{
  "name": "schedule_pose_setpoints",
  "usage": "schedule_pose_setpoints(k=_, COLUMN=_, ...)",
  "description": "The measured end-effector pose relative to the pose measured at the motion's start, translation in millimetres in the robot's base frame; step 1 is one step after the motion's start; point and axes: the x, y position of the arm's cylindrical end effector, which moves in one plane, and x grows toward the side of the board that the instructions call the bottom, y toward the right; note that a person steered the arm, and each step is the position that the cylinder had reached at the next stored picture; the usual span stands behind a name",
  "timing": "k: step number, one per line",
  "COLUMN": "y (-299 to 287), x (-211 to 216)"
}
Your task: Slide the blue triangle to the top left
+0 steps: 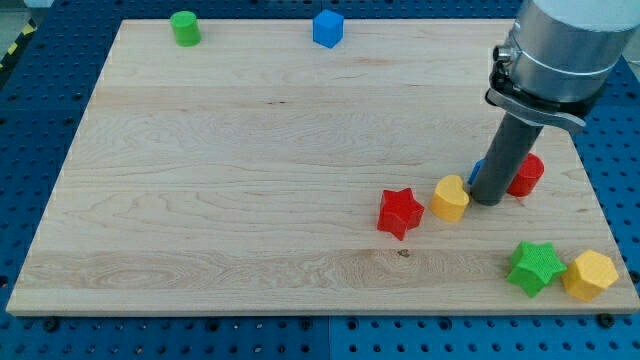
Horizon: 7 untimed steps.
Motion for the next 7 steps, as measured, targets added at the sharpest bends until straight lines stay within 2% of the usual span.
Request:
schedule_pose_setpoints(k=1, y=3.8, x=-2.6)
schedule_pose_setpoints(k=3, y=3.9, x=-40.2)
schedule_pose_setpoints(k=7, y=23.5, x=-154.5)
